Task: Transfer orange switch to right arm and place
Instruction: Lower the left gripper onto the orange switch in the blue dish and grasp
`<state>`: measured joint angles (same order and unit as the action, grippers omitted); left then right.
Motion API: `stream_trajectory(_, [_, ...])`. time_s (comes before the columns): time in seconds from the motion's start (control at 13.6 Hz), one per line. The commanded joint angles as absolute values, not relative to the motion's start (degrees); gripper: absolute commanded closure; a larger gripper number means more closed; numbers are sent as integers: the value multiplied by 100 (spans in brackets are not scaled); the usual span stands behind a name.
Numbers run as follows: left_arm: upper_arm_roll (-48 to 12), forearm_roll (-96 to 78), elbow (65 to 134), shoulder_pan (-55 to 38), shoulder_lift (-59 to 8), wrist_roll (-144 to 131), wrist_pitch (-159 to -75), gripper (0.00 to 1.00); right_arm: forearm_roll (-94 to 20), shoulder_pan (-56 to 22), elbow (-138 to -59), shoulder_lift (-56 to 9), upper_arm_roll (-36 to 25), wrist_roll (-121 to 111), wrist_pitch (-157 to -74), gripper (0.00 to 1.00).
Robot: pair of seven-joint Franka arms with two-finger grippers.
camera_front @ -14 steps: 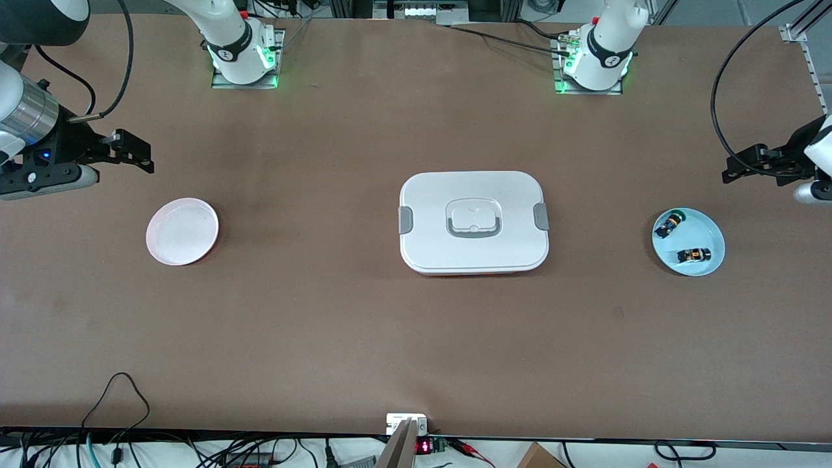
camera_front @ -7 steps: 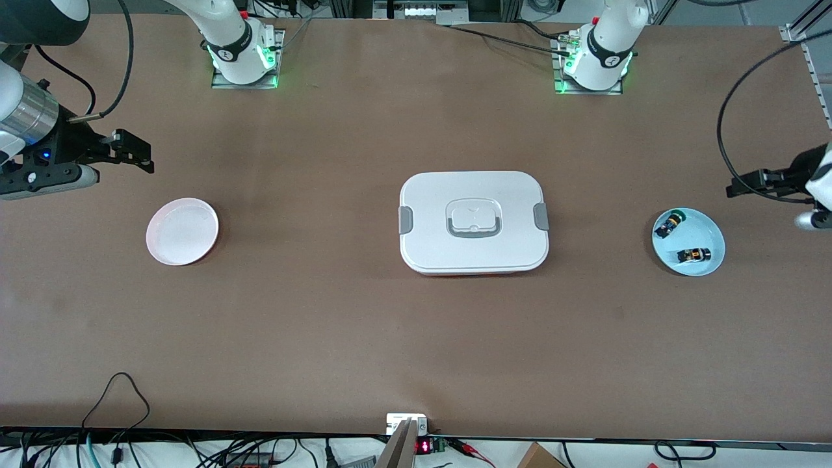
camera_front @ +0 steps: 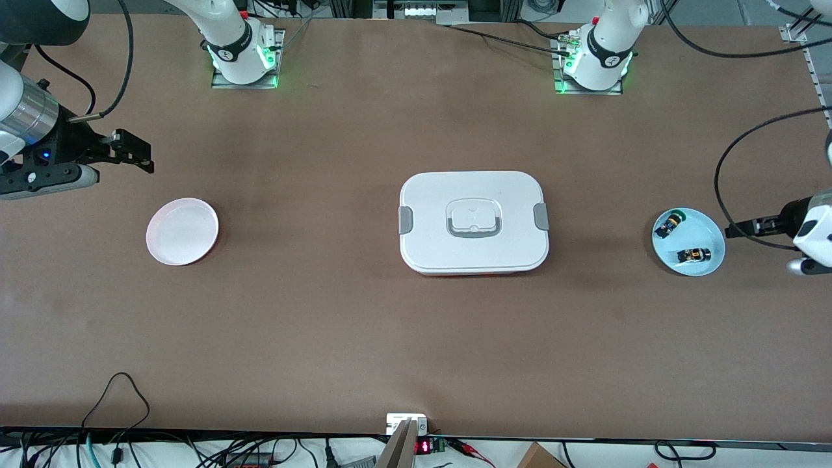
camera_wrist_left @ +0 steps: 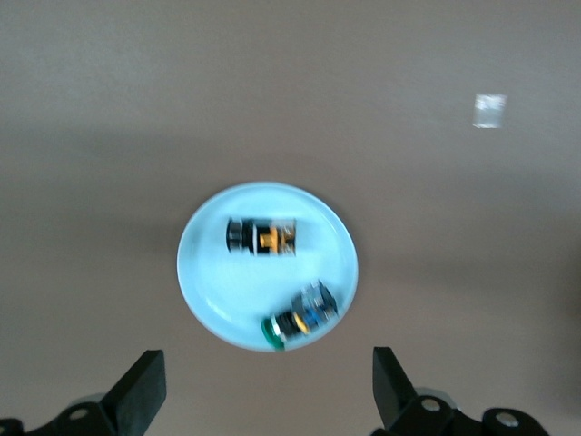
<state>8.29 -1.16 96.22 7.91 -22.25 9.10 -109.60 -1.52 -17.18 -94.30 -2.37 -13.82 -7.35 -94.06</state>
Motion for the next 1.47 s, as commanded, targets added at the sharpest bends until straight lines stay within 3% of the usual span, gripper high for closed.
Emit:
stream_trajectory(0.0, [826,-158,10237,791,-2276,1212,-11975,0,-229,-1731,-9334,-246,-1397,-721,-9299,0])
stream_trajectory(0.29, [826,-158,11169,800,-2382,1511,-13795,0,-229,-1731,-9325,-237,-1397,-729,-9308,0])
stream_trajectory(0.66, [817,-158,12014,931,-2662,1538,-15430,0,-229,-1723,-9325,-237,-1397,-729,-9299,0])
stream_trajectory(1.17, [773,-246,11997,932,-2944,1468,-15671,1,-229,-1731,-9325,-237,-1397,-729,-9299,0])
stream_trajectory(1.32, [765,-246,11971,932,-2997,1450,-15671,12,-229,-1723,-9334,-237,-1397,-729,-9299,0])
stream_trajectory(1.39, [765,-246,11971,932,-3075,1441,-15662,23,-229,-1723,-9334,-237,-1397,-729,-9299,0])
